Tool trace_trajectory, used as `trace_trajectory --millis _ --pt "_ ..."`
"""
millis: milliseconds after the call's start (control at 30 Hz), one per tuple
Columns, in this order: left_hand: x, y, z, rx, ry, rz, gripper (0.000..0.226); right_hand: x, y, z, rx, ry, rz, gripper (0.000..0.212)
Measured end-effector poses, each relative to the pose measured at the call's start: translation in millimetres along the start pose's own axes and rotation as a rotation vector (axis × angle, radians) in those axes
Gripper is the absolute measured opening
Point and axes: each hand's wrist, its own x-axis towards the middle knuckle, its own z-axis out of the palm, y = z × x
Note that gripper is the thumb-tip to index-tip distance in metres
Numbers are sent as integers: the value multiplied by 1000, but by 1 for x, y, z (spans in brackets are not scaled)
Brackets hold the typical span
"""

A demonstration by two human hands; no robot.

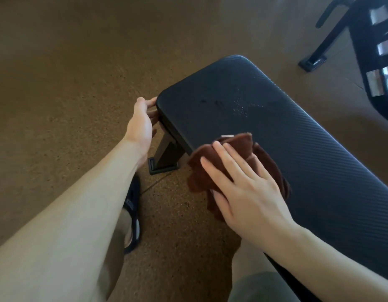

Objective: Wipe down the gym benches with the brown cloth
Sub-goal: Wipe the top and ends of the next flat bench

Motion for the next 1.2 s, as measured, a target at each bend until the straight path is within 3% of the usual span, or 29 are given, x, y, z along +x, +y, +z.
trace_trajectory --millis 100,333,433,500,600,700,833,967,1067,1200 --pt "8 -4 -4 0 -18 -2 55 4 4 2 8 -15 -7 57" --pt "19 -9 -12 -28 -69 -17 61 187 -21 -4 31 7 -68 50" --pt "14 -7 -2 -65 -47 -14 64 221 -20 -7 83 -18 -66 46" --pt "8 -4 16 -108 39 -47 63 220 -11 -8 130 14 -62 45" --pt "0 1 43 -86 178 -19 89 216 8 -10 155 28 -16 47" --pt "-11 1 63 100 309 118 69 208 55 -10 143 110 122 46" --pt "-18 -6 72 153 267 172 61 189 115 -10 133 163 305 48" --pt "-16 -13 78 150 320 202 58 167 93 -9 115 125 360 53" --pt "-17 -19 85 164 382 247 58 94 62 -7 109 164 291 54" --pt "-14 -21 92 165 435 230 59 35 56 -5 113 72 214 55"
